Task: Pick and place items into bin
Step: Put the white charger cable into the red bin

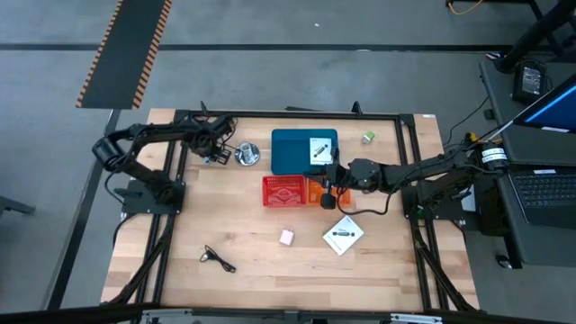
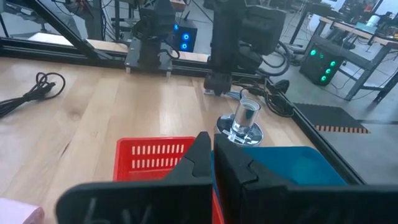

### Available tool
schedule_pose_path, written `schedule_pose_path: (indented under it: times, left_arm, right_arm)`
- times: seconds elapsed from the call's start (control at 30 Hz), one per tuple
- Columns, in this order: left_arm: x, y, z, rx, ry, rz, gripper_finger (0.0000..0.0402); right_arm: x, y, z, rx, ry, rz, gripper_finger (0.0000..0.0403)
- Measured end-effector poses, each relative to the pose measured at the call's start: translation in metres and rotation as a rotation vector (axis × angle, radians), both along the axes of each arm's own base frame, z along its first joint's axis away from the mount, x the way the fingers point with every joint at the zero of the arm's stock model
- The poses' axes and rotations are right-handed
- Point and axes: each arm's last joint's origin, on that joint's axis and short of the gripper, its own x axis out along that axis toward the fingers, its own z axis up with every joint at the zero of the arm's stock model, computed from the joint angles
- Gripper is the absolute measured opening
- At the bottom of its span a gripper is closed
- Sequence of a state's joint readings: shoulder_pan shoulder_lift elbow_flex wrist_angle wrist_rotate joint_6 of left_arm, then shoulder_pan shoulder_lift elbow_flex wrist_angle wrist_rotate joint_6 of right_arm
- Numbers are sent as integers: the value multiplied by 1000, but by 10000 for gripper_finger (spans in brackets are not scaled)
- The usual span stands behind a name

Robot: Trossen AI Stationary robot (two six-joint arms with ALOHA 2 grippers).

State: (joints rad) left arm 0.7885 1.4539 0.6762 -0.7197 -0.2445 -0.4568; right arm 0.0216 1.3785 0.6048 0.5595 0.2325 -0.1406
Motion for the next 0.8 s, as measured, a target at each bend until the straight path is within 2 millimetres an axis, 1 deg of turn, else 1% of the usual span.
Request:
schedule_pose_path:
  times: [0.2,0.37,0.57,0.8]
  left_arm:
    - [-2,8,-10,-55,1,-5,128]
    - [-2,9,-11,-72,-12,-28,86]
    - [-5,5,-3,-71,-39,-70,18]
    - [-14,-5,20,-37,-62,-87,16]
  right_arm:
    - [0,0,0,0,2,0,0]
    - [0,0,0,0,3,0,0]
    - [0,0,0,8,3,-2,0]
    - [0,0,-2,31,15,-7,0]
